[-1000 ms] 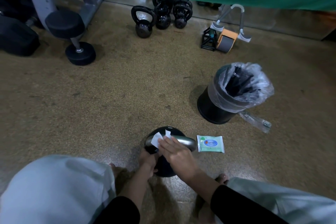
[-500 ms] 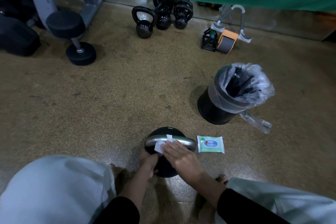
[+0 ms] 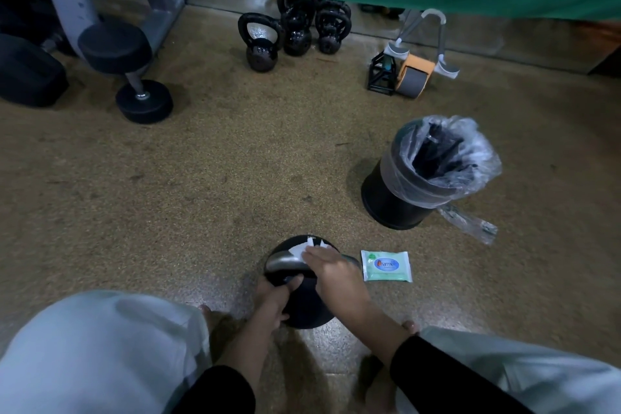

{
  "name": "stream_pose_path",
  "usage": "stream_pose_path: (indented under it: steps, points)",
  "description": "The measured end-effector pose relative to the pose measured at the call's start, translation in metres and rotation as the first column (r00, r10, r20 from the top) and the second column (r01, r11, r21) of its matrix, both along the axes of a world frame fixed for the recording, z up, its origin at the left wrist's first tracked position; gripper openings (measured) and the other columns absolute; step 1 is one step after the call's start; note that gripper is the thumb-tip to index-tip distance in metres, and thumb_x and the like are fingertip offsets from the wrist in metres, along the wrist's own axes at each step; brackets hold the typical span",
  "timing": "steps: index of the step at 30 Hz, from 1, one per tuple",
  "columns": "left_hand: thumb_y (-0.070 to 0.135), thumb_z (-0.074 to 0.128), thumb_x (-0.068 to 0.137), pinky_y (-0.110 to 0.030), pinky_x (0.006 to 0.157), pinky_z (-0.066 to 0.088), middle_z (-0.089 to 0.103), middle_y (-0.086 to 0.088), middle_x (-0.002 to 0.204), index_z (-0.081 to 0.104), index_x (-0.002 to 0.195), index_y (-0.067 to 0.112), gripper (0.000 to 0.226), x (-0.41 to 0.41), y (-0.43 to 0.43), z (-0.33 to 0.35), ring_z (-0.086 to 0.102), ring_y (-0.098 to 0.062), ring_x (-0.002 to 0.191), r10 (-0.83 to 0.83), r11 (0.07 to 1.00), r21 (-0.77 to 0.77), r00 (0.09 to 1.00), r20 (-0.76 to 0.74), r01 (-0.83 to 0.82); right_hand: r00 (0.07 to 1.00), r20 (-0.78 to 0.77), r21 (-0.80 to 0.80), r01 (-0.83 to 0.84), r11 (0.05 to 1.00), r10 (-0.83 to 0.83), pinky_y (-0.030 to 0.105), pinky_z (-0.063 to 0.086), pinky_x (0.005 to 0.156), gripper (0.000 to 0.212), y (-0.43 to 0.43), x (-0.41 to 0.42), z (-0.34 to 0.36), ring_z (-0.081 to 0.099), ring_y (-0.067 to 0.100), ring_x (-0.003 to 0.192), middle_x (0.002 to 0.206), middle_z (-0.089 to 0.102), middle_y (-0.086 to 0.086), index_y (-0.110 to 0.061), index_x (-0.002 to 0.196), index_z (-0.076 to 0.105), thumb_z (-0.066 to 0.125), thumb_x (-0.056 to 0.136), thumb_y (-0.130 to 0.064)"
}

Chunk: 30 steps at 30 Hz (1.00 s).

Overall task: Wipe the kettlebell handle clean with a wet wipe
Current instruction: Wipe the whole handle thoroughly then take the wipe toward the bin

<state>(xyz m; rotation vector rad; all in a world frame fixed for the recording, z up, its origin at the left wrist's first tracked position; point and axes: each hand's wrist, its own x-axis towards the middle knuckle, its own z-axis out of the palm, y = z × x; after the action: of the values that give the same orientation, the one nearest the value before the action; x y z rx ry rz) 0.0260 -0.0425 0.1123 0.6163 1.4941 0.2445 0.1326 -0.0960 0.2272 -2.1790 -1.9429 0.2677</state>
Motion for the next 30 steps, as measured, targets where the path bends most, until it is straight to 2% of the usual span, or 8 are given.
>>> stream_pose_path:
  steps: [2,4,6,9,15,21,26,30]
  points:
    - [0.023,0.08,0.078,-0.046,0.077,0.048,0.057,-0.008,0.125,0.05,0.127,0.015,0.059,0.001,-0.001,0.0,0.052,-0.032,0.114,-0.008,1.0,-0.004,1.0,0.0,0.008,0.996,-0.01,-0.123,0.088,0.989,-0.09,0.028,0.045,0.069,0.029,0.013,-0.003,0.007,0.063,0.023,0.098,0.106,0.067,0.0,-0.014,0.1,0.065,0.051,0.076,-0.006]
    - [0.025,0.081,0.077,-0.044,0.076,0.048,0.057,-0.008,0.126,0.051,0.128,0.016,0.059,0.0,-0.002,-0.001,0.05,-0.028,0.105,-0.011,1.0,0.002,1.0,0.012,0.011,0.993,0.004,-0.207,0.114,0.972,-0.116,0.031,0.043,0.075,0.023,0.024,-0.01,0.008,0.06,0.025,0.1,0.108,0.065,0.005,-0.012,0.102,0.062,0.05,0.083,-0.008]
    - [0.028,0.081,0.076,-0.043,0.075,0.048,0.057,-0.008,0.123,0.051,0.129,0.017,0.061,-0.001,-0.003,-0.001,0.049,-0.027,0.103,-0.017,1.0,0.007,1.0,0.014,0.017,0.996,-0.009,-0.217,0.086,0.972,-0.09,0.032,0.046,0.077,0.019,0.023,-0.016,0.005,0.061,0.025,0.1,0.108,0.064,0.005,-0.011,0.099,0.061,0.052,0.083,-0.008]
    - [0.026,0.082,0.075,-0.043,0.076,0.048,0.056,-0.007,0.12,0.051,0.128,0.017,0.062,0.0,-0.003,-0.001,0.048,-0.027,0.103,-0.011,1.0,0.004,1.0,0.018,0.011,0.993,-0.095,-0.198,0.051,0.979,-0.071,0.033,0.051,0.079,0.027,0.013,-0.017,0.001,0.062,0.023,0.102,0.117,0.063,0.0,-0.013,0.102,0.063,0.051,0.08,-0.004]
    - [0.027,0.082,0.076,-0.045,0.078,0.049,0.059,-0.005,0.12,0.051,0.125,0.018,0.059,0.0,-0.002,-0.001,0.05,-0.027,0.105,-0.007,1.0,-0.003,0.999,0.034,0.007,0.96,-0.061,-0.324,0.241,0.915,-0.274,0.034,0.05,0.083,0.03,0.043,-0.006,0.01,0.063,0.031,0.099,0.103,0.068,0.013,-0.009,0.104,0.069,0.05,0.083,-0.002]
    - [0.023,0.081,0.077,-0.042,0.071,0.046,0.059,-0.006,0.118,0.05,0.125,0.016,0.057,-0.001,-0.002,-0.002,0.05,-0.027,0.101,0.003,1.0,-0.021,0.998,0.056,-0.001,0.989,-0.062,-0.405,0.098,0.909,-0.134,0.034,0.05,0.089,0.03,0.05,-0.006,0.012,0.06,0.031,0.106,0.11,0.065,0.014,-0.011,0.112,0.067,0.057,0.085,-0.004]
    - [0.024,0.083,0.075,-0.045,0.072,0.047,0.057,-0.006,0.118,0.049,0.126,0.015,0.061,-0.001,-0.002,-0.001,0.049,-0.027,0.102,0.02,0.999,-0.027,0.998,0.059,-0.018,0.98,-0.058,-0.432,0.145,0.89,-0.188,0.031,0.049,0.085,0.027,0.064,0.003,0.013,0.061,0.03,0.104,0.111,0.064,0.015,-0.009,0.109,0.068,0.053,0.087,-0.004]
    - [0.025,0.083,0.074,-0.045,0.074,0.047,0.056,-0.006,0.116,0.05,0.126,0.014,0.063,-0.002,-0.001,-0.001,0.048,-0.027,0.101,0.019,0.999,-0.03,0.999,0.039,-0.018,0.987,-0.08,-0.463,0.084,0.883,-0.136,0.03,0.048,0.087,0.03,0.072,-0.002,0.014,0.06,0.028,0.107,0.114,0.064,0.013,-0.009,0.112,0.068,0.049,0.089,-0.003]
